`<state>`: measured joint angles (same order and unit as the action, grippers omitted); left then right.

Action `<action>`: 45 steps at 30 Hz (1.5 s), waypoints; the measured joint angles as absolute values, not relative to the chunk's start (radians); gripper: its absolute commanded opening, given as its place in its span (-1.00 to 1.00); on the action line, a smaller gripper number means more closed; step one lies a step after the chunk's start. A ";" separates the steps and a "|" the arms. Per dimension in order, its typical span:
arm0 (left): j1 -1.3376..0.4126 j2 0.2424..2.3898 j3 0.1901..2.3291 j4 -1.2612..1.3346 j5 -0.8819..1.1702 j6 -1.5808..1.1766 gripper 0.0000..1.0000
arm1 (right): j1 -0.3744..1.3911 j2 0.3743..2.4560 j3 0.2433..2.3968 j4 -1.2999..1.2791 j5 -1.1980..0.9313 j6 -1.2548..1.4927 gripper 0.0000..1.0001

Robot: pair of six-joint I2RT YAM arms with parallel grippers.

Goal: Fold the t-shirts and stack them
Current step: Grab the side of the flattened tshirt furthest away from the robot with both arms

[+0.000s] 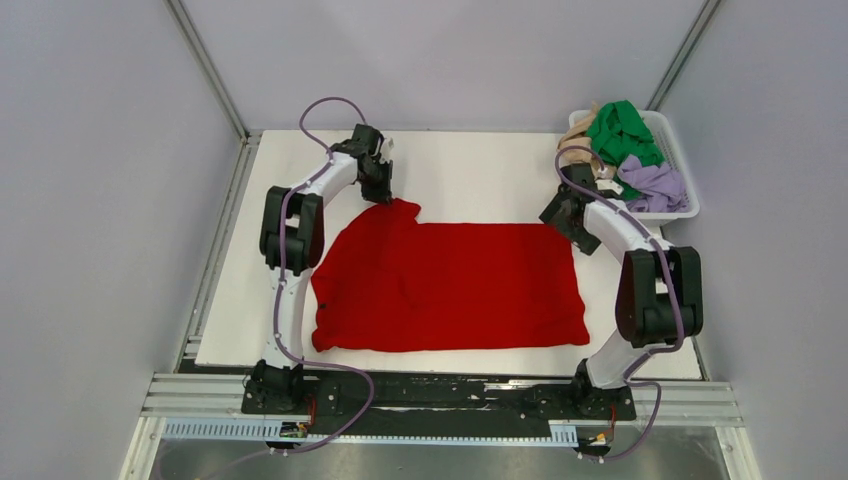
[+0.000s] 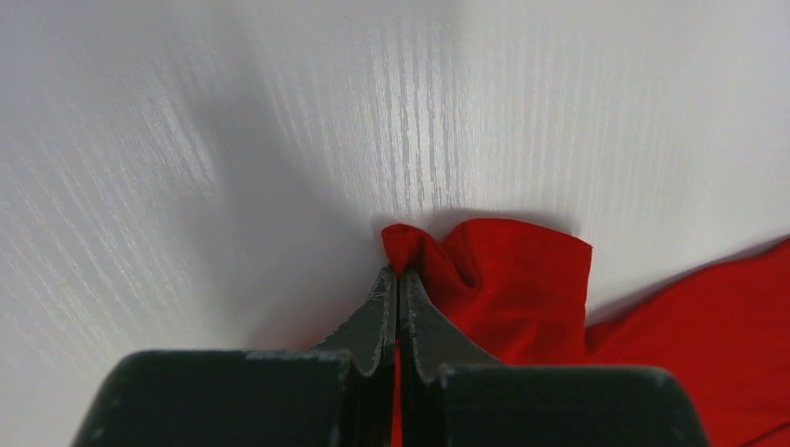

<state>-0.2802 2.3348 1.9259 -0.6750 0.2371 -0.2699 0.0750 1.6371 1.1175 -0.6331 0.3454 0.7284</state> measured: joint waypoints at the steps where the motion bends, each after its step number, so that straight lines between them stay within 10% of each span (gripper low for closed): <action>1: -0.280 2.331 1.921 -0.675 0.239 -0.270 -1.00 | 0.075 1.654 1.131 -0.631 0.345 0.727 0.93; 24: -0.279 2.275 1.856 -0.661 0.148 -0.320 -1.00 | 0.068 1.915 1.319 -0.632 0.393 0.714 0.71; 34: -0.279 2.194 1.828 -0.609 0.148 -0.327 -1.00 | 0.070 1.967 1.361 -0.631 0.419 0.726 0.39; 45: -0.279 2.085 1.619 -0.496 0.144 -0.324 -1.00 | 0.072 1.965 1.332 -0.595 0.420 0.738 -0.42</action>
<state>-0.2787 2.0850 1.6192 -0.4965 0.1436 -0.3241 0.0715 1.9648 1.3323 -0.5949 0.4202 0.7383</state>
